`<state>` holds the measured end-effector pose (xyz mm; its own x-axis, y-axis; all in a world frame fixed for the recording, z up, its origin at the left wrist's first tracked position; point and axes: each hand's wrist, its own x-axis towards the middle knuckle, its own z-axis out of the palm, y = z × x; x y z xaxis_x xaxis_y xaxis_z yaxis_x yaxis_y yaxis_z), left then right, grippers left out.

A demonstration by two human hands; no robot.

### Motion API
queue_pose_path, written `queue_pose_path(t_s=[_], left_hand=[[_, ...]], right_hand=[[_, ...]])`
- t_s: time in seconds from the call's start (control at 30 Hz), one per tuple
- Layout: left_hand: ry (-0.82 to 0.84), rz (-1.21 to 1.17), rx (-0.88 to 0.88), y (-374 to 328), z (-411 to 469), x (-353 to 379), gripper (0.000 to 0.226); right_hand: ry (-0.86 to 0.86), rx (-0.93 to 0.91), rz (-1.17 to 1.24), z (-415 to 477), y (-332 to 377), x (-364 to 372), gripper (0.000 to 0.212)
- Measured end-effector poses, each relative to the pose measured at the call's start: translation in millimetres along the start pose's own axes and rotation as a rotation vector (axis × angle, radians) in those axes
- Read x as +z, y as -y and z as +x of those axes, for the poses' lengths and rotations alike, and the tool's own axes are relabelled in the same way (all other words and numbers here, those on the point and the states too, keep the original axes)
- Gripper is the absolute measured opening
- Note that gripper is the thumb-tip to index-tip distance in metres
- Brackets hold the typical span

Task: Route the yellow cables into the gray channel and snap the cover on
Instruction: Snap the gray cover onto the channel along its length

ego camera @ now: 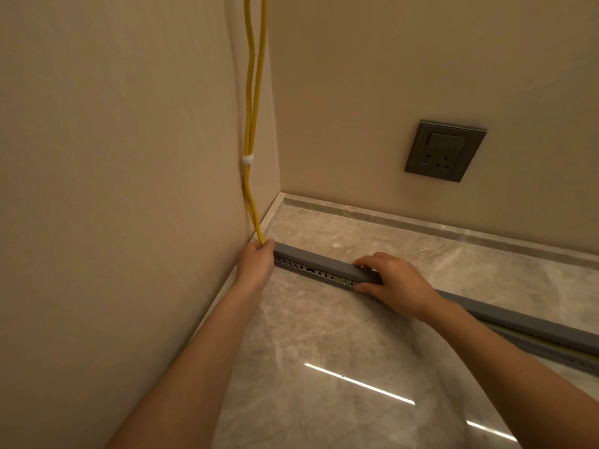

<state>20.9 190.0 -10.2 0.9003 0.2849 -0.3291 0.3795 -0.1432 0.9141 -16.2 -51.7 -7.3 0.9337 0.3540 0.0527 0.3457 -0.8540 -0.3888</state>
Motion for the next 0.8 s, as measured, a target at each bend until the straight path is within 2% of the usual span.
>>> queue_pose_path(t_s=[0.1, 0.17, 0.3, 0.43, 0.6, 0.8], left_hand=[[0.008, 0.024, -0.007, 0.2, -0.1, 2.4, 0.027], [0.000, -0.058, -0.063, -2.6, -0.1, 4.1, 0.036], [0.143, -0.556, -0.360, -18.0, -4.5, 1.3, 0.026], [0.202, -0.576, -0.426, -24.2, -3.2, -2.0, 0.021], [0.224, -0.582, -0.459, -25.6, -0.2, -5.4, 0.024], [0.297, -0.710, -0.484, -27.7, -2.3, -8.6, 0.022]], right_hand=[[-0.013, 0.022, 0.115, -4.9, -2.1, -8.7, 0.037], [-0.027, 0.017, 0.145, -8.4, -3.8, -14.5, 0.036], [-0.036, 0.023, 0.185, -14.3, -5.1, -21.4, 0.035], [-0.045, 0.022, 0.174, -15.6, -6.5, -24.0, 0.036], [-0.060, -0.008, 0.114, -19.0, -5.7, -25.3, 0.038], [-0.089, 0.009, 0.066, -18.1, -3.2, -33.3, 0.038]])
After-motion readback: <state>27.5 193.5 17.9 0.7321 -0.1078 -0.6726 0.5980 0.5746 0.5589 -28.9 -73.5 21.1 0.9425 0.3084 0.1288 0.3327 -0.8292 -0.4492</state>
